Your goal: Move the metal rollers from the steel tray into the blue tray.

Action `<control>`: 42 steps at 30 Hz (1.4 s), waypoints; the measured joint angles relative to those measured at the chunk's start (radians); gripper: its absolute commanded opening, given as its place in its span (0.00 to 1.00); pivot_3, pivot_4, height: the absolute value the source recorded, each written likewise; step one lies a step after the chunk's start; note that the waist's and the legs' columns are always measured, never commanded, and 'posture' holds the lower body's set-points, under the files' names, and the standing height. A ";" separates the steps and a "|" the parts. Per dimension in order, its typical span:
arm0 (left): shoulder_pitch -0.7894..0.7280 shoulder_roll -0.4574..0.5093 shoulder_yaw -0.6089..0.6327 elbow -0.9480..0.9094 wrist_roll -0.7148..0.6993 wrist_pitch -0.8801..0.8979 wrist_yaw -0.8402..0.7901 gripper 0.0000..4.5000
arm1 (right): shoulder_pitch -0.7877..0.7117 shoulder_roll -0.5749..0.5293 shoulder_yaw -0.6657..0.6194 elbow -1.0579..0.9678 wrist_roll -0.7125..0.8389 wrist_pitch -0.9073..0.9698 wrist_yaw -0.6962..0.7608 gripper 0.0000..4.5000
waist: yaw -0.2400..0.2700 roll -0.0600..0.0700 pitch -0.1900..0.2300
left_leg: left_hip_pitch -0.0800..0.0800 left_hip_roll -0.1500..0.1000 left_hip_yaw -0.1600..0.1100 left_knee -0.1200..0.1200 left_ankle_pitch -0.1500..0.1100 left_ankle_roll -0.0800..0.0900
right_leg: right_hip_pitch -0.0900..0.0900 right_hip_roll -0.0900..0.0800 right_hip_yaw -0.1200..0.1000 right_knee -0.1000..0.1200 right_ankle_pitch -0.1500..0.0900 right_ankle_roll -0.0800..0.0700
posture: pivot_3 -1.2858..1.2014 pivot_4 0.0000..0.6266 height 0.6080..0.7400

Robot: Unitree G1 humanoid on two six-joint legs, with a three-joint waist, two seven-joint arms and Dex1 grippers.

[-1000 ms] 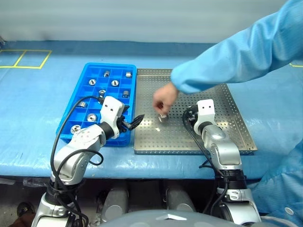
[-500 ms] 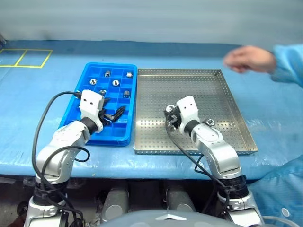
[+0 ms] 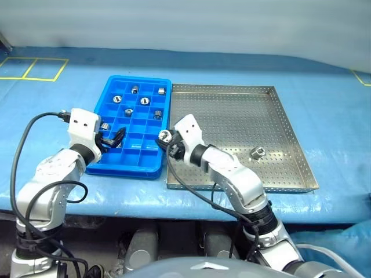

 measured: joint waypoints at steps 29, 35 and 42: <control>0.061 -0.018 -0.004 -0.056 -0.002 0.021 0.016 0.86 | -0.171 0.025 0.088 0.304 -0.050 -0.123 0.089 0.38 | 0.023 0.000 0.000 | 0.000 0.000 0.000 -0.001 0.000 0.000 | -0.001 0.000 -0.001 0.000 -0.001 -0.001 | 0.62 0.24 1.00; 0.104 -0.016 0.028 -0.077 0.000 0.027 0.027 0.86 | -0.188 0.046 0.088 0.313 -0.055 -0.131 0.118 0.38 | 0.032 0.000 0.000 | 0.001 0.001 0.000 -0.003 0.000 0.000 | -0.001 0.000 -0.001 0.001 -0.001 -0.002 | 0.62 0.24 1.00; 0.112 -0.016 0.092 -0.077 0.003 0.029 0.062 0.86 | -0.185 0.079 0.112 0.310 -0.057 -0.132 0.130 0.38 | 0.043 0.000 0.000 | 0.001 0.001 0.000 -0.003 0.000 -0.001 | -0.001 0.000 -0.001 0.001 -0.001 -0.002 | 0.63 0.24 1.00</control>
